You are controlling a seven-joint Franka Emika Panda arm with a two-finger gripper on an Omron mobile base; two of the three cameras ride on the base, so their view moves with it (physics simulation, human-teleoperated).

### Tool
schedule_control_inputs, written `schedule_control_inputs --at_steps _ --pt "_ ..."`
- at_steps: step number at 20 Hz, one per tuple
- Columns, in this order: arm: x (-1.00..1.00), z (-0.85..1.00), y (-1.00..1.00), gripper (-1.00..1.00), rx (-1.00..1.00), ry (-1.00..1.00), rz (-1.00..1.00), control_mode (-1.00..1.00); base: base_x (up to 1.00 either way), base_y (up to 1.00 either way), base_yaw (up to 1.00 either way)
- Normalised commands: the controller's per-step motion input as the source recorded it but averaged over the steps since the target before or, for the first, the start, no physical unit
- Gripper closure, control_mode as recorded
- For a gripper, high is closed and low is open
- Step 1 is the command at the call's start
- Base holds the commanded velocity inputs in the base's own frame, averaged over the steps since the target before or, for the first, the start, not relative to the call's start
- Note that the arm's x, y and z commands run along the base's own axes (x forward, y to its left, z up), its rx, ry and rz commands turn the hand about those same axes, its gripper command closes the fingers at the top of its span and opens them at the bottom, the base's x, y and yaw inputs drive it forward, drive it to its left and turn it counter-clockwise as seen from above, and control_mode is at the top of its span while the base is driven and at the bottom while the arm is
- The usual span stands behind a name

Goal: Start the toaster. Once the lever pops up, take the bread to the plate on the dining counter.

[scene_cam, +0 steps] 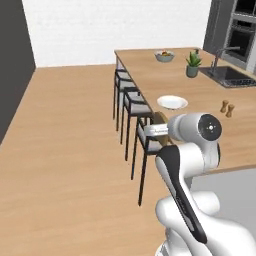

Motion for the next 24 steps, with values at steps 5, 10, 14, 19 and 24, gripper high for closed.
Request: schedule_control_inputs --at_steps 5,10,14,19,24 --pt "0.0 0.0 0.0 1.0 0.0 0.0 0.0 1.0 0.65 1.0 -0.6" --pt "0.0 0.0 0.0 1.0 0.0 0.0 0.0 1.0 0.53 0.99 -0.63" --pt "0.0 0.0 0.0 1.0 0.0 0.0 0.0 1.0 0.73 0.91 -0.67" --pt "0.0 0.0 0.0 1.0 0.0 0.0 0.0 1.0 0.76 0.99 -0.59" --pt "0.0 0.0 0.0 1.0 0.0 0.0 0.0 1.0 0.73 1.0 -0.57"
